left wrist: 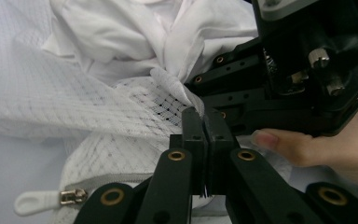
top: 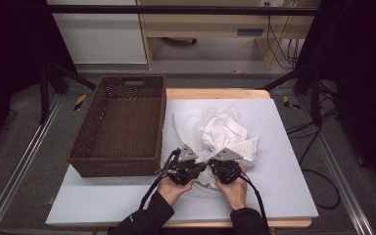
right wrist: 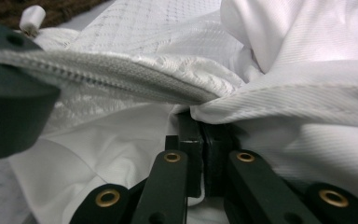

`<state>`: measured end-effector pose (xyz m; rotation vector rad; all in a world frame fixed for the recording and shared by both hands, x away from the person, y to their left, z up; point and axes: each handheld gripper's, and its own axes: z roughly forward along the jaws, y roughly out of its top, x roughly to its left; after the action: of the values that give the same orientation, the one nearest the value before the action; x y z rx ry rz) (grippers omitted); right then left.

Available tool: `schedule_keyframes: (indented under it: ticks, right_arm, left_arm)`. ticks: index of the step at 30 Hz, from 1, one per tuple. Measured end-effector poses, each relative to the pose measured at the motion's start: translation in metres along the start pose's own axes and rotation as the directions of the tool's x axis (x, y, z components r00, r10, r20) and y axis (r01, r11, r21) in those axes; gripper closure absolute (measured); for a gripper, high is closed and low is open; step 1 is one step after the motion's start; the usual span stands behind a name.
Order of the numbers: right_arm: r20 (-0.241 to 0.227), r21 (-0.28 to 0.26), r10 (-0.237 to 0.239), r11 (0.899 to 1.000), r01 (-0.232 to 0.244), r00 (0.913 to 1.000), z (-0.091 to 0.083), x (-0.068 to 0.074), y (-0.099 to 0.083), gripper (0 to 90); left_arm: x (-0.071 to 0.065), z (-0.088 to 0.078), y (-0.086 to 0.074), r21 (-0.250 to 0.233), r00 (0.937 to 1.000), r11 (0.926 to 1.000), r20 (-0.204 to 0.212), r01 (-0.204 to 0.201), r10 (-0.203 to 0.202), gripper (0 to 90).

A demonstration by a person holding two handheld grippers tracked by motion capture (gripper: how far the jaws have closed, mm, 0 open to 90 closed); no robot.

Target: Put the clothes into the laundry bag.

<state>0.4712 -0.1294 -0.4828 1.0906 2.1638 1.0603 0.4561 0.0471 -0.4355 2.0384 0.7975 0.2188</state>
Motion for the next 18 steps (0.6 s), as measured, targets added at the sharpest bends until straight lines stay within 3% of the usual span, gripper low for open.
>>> schedule_keyframes:
  ticks: [1, 4, 7, 10, 14, 17, 18]
  right_arm:
    - [0.003, 0.005, -0.013, 1.0, 0.013, 0.9999, 0.0, 0.001, 0.0, 87.1]
    - [-0.074, -0.01, -0.022, 1.0, 0.021, 0.997, -0.009, -0.002, 0.0, 76.6]
    - [-0.138, -0.061, 0.012, 0.998, -0.021, 0.9903, -0.035, -0.008, -0.004, 68.8]
    - [-0.15, -0.124, -0.001, 0.992, -0.018, 0.9887, -0.067, -0.021, -0.008, 65.6]
    - [-0.062, -0.185, 0.039, 0.981, -0.05, 0.9973, -0.098, -0.046, -0.012, 55.5]
    - [0.024, -0.202, 0.072, 0.977, -0.066, 0.9971, -0.098, -0.06, -0.014, 36.8]
    - [0.029, -0.187, 0.081, 0.98, -0.074, 0.9963, -0.094, -0.063, -0.015, 31.8]
  left_arm:
    - [0.001, 0.001, -0.001, 0.002, 1.0, 1.0, -0.003, -0.001, 0.001, 88.9]
    - [0.003, 0.004, -0.005, 0.011, 0.9997, 0.9999, -0.021, -0.01, 0.01, 89.0]
    - [0.004, 0.007, -0.007, 0.017, 0.9996, 0.9998, -0.027, -0.013, 0.013, 88.9]
    - [0.005, 0.009, -0.008, 0.023, 0.9994, 0.9996, -0.032, -0.013, 0.014, 88.9]
    - [0.005, 0.009, -0.009, 0.022, 0.9991, 0.9996, -0.036, -0.02, 0.021, 88.9]
    - [0.005, 0.009, -0.009, 0.026, 0.999, 0.9994, -0.038, -0.024, 0.025, 88.9]
    - [0.005, 0.009, -0.009, 0.027, 0.9989, 0.9993, -0.039, -0.025, 0.026, 88.9]
